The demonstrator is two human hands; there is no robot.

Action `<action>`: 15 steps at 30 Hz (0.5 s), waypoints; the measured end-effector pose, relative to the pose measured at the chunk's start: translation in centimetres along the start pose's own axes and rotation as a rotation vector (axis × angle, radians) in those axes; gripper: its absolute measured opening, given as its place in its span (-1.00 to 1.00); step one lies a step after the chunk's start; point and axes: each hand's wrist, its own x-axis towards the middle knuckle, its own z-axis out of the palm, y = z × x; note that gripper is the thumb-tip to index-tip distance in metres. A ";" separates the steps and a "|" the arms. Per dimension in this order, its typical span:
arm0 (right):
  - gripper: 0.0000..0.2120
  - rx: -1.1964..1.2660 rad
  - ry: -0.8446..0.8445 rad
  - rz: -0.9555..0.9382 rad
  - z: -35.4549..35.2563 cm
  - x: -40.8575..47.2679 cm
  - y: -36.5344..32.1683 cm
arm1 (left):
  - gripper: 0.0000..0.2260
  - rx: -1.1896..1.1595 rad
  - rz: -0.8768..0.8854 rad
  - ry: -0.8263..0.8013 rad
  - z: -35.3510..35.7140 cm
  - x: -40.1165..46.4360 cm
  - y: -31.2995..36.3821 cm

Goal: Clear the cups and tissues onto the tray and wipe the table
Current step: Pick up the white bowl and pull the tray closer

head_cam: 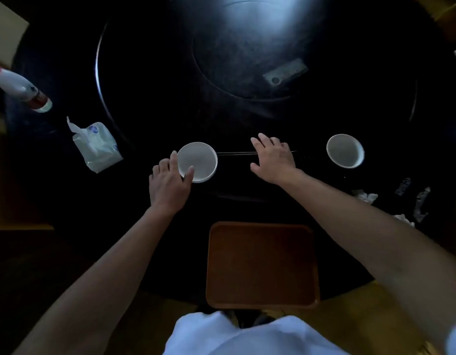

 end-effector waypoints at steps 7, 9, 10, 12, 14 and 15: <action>-0.41 -0.047 -0.077 0.017 0.0 1.9 -1.0 | -0.45 -0.155 0.017 -0.022 0.5 1.5 -0.4; -0.45 -0.069 -0.085 0.010 -0.1 2.1 -1.0 | -0.44 -0.190 0.011 -0.022 0.5 1.7 -0.5; -0.48 -0.075 -0.094 0.006 -0.1 2.3 -1.0 | -0.43 -0.212 0.003 -0.024 0.5 1.7 -0.5; -0.53 -0.089 -0.106 -0.002 0.0 2.4 -1.1 | -0.42 -0.290 -0.026 -0.022 0.4 1.6 -0.5; -0.55 -0.100 -0.093 -0.007 0.2 2.5 -1.1 | -0.42 -0.353 -0.064 -0.013 0.4 1.4 -0.6; -0.56 -0.106 -0.078 -0.011 0.2 2.6 -1.1 | -0.43 -0.372 -0.085 -0.019 0.3 1.4 -0.7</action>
